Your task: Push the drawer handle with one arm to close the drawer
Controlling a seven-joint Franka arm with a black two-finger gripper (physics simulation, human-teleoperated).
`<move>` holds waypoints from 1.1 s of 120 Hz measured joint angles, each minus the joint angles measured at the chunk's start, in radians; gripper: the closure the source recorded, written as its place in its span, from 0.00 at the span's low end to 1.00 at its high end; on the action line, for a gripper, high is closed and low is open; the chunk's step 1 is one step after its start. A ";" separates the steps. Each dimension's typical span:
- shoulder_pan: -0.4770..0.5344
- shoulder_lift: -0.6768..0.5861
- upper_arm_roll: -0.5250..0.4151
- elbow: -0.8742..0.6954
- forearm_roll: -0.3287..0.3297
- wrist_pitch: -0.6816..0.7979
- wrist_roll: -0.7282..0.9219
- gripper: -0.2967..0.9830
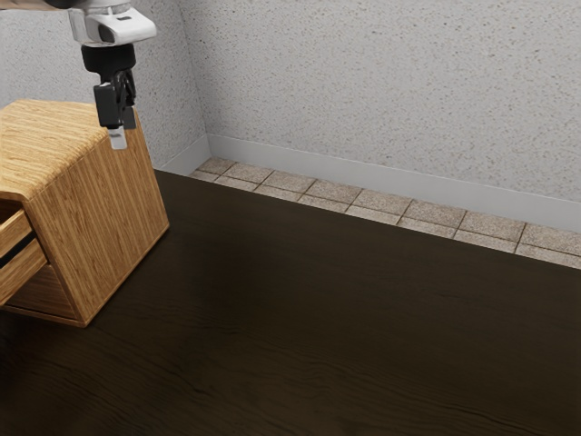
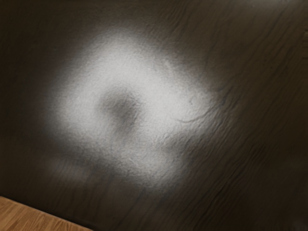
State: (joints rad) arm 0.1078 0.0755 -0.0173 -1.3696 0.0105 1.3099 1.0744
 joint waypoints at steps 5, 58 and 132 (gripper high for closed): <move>0.001 -0.001 0.000 -0.003 -0.001 0.000 0.003 0.23; 0.008 -0.253 -0.029 0.024 0.000 -0.047 -0.006 0.23; 0.140 -0.950 0.190 -0.762 0.201 -0.016 0.281 0.32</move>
State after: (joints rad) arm 0.2477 -0.8745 0.1727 -2.1315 0.2112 1.2940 1.3556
